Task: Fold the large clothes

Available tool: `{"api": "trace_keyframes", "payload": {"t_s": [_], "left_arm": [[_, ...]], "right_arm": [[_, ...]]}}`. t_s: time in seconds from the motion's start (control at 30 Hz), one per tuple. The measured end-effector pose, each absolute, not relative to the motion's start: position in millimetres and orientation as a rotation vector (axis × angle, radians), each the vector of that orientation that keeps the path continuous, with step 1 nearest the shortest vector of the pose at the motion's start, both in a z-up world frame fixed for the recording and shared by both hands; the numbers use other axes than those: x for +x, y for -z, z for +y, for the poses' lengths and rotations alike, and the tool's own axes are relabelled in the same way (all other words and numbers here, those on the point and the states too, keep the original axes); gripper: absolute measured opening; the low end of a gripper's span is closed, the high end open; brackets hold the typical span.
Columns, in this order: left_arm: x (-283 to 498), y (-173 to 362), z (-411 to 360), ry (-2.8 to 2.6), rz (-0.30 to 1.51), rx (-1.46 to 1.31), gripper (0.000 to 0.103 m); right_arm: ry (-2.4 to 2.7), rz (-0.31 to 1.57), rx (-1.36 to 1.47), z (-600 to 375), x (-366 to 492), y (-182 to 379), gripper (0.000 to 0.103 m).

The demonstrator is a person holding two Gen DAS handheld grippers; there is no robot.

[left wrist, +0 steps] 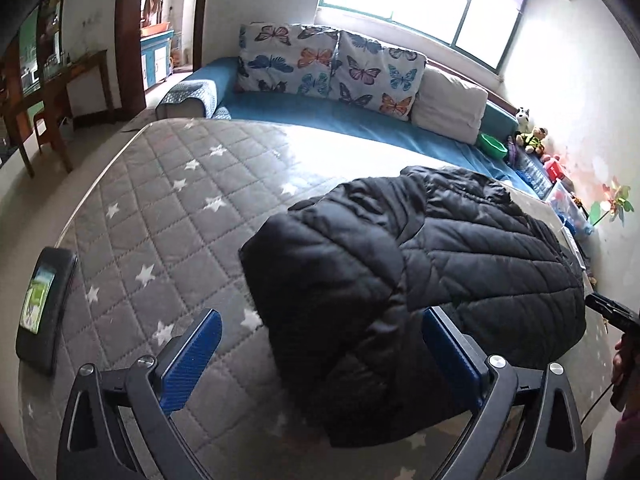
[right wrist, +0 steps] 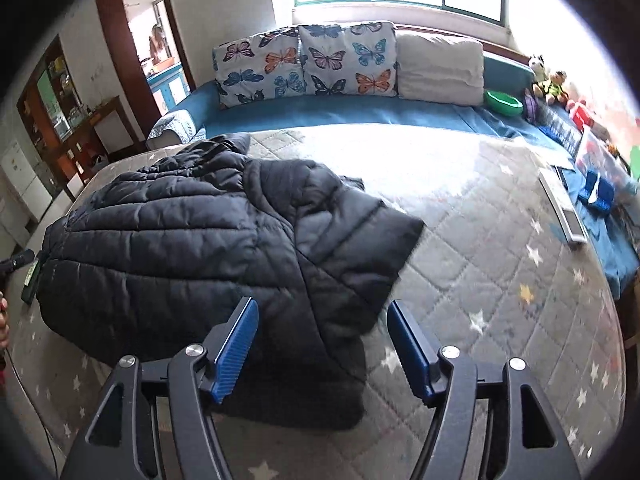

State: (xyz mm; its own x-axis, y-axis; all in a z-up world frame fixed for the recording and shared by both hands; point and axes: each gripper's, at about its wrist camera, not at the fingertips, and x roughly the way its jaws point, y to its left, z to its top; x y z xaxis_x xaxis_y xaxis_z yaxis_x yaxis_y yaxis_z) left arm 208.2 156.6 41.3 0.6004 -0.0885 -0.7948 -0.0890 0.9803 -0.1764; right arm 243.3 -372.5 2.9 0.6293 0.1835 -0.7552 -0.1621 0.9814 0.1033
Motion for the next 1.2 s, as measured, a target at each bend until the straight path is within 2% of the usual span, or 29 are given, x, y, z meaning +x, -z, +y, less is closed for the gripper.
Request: {"api": "trace_keyframes", "payload": {"t_s": [0.1,0.6,0.7,0.97,1.2], "left_arm": [[204.6,-38.3,155.3,-0.006,0.934,-0.197,0.103],[214.3,-30.6,134.4,0.044,0.945,-0.169,0.103],[218.3,-28.2,132.7,0.067,0.953,-0.182,0.103],[236.8,-14.2,135.1,0.146,0.994,-0.28,0.103],[249.7,-0.5,164.4,0.147,1.01,-0.436,0.103]], "right_arm": [[-0.199,0.886,0.066,-382.7,239.5,3.5,0.08],[-0.331,0.966,0.344,-401.1,252.7,33.1,0.087],[-0.357,0.987,0.378,-398.2,258.7,38.7,0.092],[-0.396,1.022,0.429,-393.2,274.8,48.7,0.103],[-0.428,1.039,0.456,-390.2,290.5,55.3,0.103]]}}
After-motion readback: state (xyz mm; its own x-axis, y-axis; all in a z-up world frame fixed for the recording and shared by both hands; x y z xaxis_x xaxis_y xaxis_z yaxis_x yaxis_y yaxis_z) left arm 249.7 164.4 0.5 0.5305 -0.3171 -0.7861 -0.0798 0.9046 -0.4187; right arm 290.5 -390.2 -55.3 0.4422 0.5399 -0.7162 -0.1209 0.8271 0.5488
